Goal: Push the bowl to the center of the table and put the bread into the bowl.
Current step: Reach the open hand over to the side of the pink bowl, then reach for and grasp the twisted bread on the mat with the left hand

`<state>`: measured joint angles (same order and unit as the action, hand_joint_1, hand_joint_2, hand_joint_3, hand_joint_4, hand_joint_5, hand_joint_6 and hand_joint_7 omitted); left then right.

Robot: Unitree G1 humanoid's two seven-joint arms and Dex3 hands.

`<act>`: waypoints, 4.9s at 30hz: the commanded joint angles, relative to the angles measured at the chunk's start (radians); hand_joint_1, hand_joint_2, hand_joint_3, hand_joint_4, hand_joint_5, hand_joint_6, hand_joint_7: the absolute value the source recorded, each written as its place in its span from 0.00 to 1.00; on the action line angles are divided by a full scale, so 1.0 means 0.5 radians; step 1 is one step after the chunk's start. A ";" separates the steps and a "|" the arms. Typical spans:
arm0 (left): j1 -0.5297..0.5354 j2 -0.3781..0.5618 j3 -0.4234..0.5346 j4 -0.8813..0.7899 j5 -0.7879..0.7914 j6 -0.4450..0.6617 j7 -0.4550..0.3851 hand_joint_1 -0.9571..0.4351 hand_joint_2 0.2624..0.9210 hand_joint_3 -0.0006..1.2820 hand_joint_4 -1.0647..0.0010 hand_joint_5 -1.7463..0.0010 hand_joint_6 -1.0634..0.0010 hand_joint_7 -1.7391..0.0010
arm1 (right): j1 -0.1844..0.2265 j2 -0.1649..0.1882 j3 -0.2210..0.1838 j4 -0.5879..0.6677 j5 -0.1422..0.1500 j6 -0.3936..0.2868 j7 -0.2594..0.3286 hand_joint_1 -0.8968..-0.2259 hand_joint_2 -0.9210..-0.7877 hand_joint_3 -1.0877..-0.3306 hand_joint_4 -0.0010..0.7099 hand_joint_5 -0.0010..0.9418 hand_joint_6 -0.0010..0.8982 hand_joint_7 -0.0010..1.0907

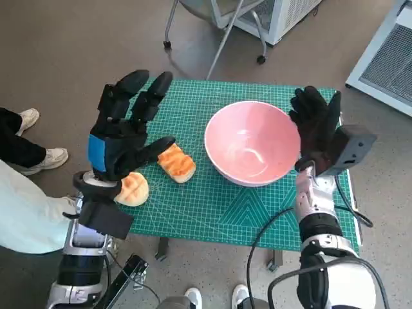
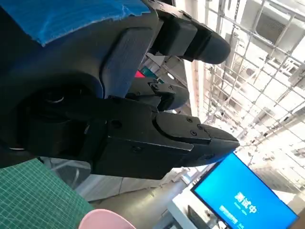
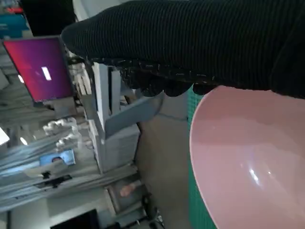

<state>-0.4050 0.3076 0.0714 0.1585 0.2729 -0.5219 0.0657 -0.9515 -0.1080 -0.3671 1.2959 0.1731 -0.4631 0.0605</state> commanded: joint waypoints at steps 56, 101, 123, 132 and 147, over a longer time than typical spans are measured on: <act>-0.665 1.110 -0.445 0.416 0.481 -0.327 -1.060 0.66 0.78 0.00 0.61 0.99 0.56 0.86 | 0.609 -0.190 0.411 -1.337 -0.041 -0.922 0.391 0.47 0.00 0.37 0.44 0.02 0.05 0.68; -1.059 0.911 -1.074 0.799 1.427 -0.200 -0.665 0.62 0.81 0.00 0.57 1.00 0.44 0.97 | 0.789 -0.120 0.426 -1.660 0.170 -0.628 0.511 0.47 0.00 0.42 0.46 0.01 0.06 0.68; -1.271 0.722 -1.453 1.168 1.803 -0.157 -0.389 0.76 1.00 0.13 0.49 0.98 0.35 0.96 | 0.833 -0.089 0.424 -1.725 0.225 -0.592 0.546 0.45 0.00 0.44 0.48 0.02 0.07 0.67; -1.359 0.633 -1.638 1.360 1.933 -0.159 -0.244 0.83 1.00 0.21 0.43 0.98 0.30 0.96 | 0.853 -0.080 0.420 -1.738 0.222 -0.595 0.551 0.45 0.00 0.44 0.49 0.02 0.07 0.67; -1.487 0.616 -1.764 1.579 1.948 -0.238 0.017 0.66 1.00 0.13 0.45 0.38 0.48 0.27 | 0.865 -0.076 0.411 -1.746 0.223 -0.591 0.540 0.45 0.00 0.44 0.49 0.01 0.08 0.67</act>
<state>-1.1281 0.6071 -0.7947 0.9359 1.2403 -0.6242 0.0311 -0.5426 -0.1526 -0.1573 0.4212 0.2798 -0.7722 0.3274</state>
